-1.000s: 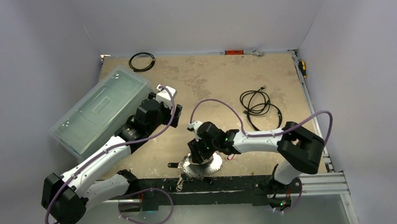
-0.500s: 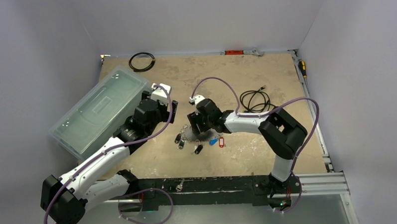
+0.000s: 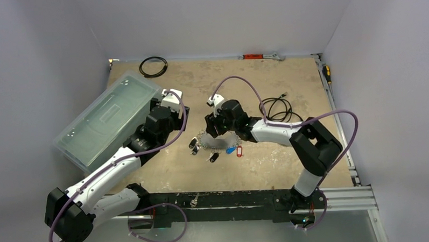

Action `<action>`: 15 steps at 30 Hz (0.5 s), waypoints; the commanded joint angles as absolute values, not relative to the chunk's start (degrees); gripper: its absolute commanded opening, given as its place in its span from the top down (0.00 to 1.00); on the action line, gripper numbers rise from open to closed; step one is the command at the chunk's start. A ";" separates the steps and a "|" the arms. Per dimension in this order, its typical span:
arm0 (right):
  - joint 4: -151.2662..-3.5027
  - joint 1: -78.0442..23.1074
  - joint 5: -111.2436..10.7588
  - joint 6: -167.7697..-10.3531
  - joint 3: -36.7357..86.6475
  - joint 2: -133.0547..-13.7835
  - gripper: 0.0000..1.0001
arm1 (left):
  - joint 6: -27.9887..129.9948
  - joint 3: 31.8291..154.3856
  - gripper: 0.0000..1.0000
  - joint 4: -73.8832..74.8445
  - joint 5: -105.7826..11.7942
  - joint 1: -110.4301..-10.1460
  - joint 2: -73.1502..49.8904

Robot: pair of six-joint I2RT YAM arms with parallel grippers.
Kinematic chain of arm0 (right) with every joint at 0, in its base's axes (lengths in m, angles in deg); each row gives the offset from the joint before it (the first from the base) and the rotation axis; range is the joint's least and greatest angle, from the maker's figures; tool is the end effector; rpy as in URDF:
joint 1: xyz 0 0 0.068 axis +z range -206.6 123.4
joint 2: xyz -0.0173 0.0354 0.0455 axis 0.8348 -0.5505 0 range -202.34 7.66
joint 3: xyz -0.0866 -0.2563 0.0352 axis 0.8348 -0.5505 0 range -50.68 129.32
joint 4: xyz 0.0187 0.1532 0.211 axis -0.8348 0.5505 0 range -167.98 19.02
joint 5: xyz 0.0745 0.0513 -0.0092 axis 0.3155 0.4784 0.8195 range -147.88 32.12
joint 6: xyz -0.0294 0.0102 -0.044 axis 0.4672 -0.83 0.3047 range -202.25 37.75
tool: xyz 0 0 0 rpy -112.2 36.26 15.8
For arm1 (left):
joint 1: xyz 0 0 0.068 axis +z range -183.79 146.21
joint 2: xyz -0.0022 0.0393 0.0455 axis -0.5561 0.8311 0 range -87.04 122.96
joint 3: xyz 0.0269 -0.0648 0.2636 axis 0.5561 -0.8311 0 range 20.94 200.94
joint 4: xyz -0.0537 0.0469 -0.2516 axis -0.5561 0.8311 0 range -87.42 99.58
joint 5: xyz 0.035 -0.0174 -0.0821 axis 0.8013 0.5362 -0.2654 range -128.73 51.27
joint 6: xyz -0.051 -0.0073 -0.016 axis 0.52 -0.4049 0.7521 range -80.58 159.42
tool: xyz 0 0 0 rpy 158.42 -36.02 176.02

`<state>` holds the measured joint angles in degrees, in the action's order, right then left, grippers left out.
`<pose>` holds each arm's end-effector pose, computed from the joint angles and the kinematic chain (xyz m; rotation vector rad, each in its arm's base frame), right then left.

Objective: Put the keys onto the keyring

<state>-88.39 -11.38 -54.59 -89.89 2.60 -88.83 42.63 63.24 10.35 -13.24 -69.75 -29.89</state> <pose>0.2533 0.2580 0.1925 -0.7420 2.0742 0.5910 0.1927 -0.1209 0.2896 0.2613 1.9074 -0.0198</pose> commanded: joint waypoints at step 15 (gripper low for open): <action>-93.15 -18.45 -32.05 -84.19 10.25 -99.41 0.43 | 41.41 65.59 0.30 9.24 -16.80 -69.22 -29.11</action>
